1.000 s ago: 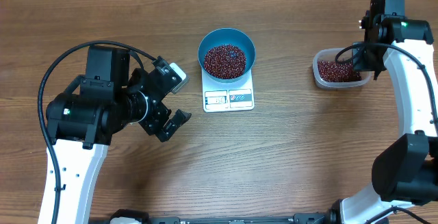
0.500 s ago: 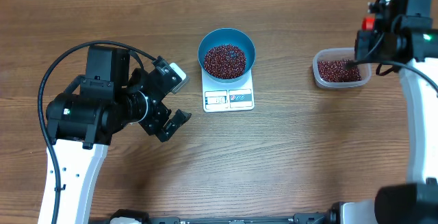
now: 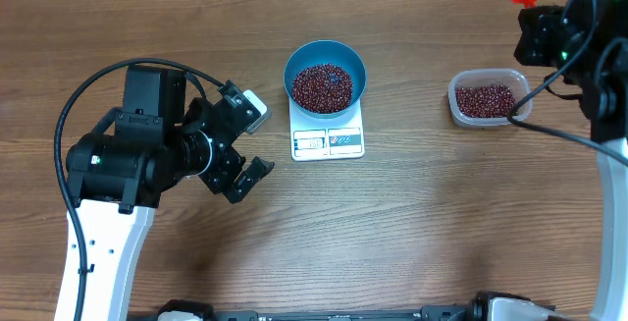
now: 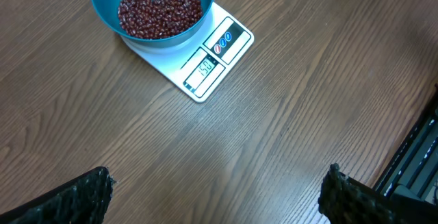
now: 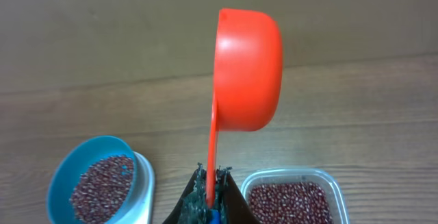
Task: Scoop item into bowl and weigh 150g on scale
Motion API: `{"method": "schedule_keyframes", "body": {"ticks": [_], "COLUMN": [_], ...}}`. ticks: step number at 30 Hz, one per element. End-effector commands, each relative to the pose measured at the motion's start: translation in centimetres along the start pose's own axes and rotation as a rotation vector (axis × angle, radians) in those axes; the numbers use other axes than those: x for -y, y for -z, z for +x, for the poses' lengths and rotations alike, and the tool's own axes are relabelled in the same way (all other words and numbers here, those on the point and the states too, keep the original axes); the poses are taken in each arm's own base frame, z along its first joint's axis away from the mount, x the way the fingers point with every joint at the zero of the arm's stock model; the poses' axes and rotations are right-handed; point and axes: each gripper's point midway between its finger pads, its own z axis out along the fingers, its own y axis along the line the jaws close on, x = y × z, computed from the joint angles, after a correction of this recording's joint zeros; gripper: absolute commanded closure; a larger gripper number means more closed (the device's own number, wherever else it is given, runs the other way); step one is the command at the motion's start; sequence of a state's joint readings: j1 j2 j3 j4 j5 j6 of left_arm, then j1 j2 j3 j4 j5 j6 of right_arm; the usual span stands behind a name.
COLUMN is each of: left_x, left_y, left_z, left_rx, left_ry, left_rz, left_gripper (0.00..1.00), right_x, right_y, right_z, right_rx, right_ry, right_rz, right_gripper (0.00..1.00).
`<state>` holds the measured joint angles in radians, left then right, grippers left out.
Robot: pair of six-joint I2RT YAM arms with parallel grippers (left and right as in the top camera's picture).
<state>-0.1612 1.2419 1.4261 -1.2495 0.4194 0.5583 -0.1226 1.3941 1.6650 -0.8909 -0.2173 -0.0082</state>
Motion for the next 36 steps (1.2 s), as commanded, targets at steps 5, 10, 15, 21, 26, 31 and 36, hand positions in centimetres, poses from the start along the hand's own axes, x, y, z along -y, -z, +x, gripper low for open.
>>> {"method": "schedule_keyframes", "body": {"ticks": [5, 10, 15, 21, 26, 31, 36], "left_x": [0.0, 0.0, 0.0, 0.0, 0.0, 0.0, 0.0], "left_y": [0.3, 0.3, 0.3, 0.3, 0.3, 0.3, 0.3], "left_z": [-0.5, -0.5, -0.5, -0.5, -0.5, -0.5, -0.5], "left_rx": [0.017, 0.018, 0.017, 0.017, 0.017, 0.017, 0.017], "left_ry": [-0.024, -0.024, -0.024, -0.024, -0.024, -0.024, -0.024], "left_rz": [0.005, 0.004, 0.005, 0.005, 0.004, 0.004, 0.005], "left_gripper": [0.0, 0.0, 0.0, 0.0, 0.0, 0.0, 0.0], "right_x": [-3.0, -4.2, -5.0, -5.8, -6.5, -6.6, -6.4], "right_y": [6.5, 10.6, 13.7, 14.7, 14.9, 14.9, 14.0], "right_z": [-2.6, -3.7, -4.2, -4.1, -4.3, -4.6, -4.6], "right_rx": [0.145, 0.245, 0.318, 0.336, 0.344, 0.353, 0.337], "right_ry": [0.032, 0.061, 0.082, 0.094, 0.105, 0.108, 0.103], "right_rz": [-0.083, -0.097, -0.101, -0.136, -0.177, -0.178, -0.177], "right_gripper": [0.96, 0.96, 0.96, 0.96, 0.96, 0.96, 0.96]}}
